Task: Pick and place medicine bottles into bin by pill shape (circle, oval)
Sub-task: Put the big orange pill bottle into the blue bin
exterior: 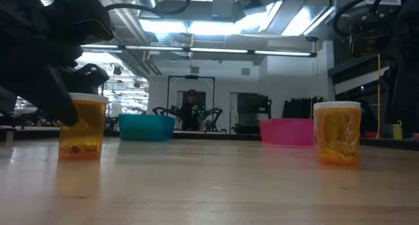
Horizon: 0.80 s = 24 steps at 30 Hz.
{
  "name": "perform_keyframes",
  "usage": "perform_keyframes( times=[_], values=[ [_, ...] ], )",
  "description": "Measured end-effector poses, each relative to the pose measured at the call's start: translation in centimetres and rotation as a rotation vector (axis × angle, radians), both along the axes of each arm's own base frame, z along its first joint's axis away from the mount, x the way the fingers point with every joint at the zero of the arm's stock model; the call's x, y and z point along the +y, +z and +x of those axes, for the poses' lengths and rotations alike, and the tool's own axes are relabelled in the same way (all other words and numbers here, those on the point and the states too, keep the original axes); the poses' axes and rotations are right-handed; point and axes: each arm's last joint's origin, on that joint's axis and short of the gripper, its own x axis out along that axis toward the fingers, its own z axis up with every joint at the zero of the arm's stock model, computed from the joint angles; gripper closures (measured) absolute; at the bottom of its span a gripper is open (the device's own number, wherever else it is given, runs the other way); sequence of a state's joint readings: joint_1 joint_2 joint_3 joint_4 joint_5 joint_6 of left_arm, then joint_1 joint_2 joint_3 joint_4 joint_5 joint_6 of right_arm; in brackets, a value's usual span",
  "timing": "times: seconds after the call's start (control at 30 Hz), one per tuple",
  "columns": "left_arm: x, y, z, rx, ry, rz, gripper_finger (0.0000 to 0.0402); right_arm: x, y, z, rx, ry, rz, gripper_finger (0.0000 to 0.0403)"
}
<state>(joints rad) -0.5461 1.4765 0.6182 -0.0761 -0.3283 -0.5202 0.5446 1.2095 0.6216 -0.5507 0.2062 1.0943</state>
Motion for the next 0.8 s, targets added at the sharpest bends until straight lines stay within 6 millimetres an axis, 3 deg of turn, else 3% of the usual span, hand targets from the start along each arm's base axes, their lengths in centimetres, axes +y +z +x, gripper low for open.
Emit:
perform_keyframes(
  times=[0.2, 0.4, 0.8],
  values=[
    [-0.07, -0.15, 0.14, -0.006, -0.001, 0.001, 0.0145, 0.0, 0.0, 0.0, 0.0, 0.0, 0.0, 0.0121],
    [-0.18, -0.86, 0.35, 0.009, -0.005, 0.015, 0.0175, 0.0, 0.0, 0.0, 0.0, 0.0, 0.0, 0.0121],
    [-0.3, -0.06, 0.7, -0.064, 0.012, -0.006, 0.0216, 0.0, 0.0, 0.0, -0.001, 0.0, -0.001, 0.0121]
  ],
)
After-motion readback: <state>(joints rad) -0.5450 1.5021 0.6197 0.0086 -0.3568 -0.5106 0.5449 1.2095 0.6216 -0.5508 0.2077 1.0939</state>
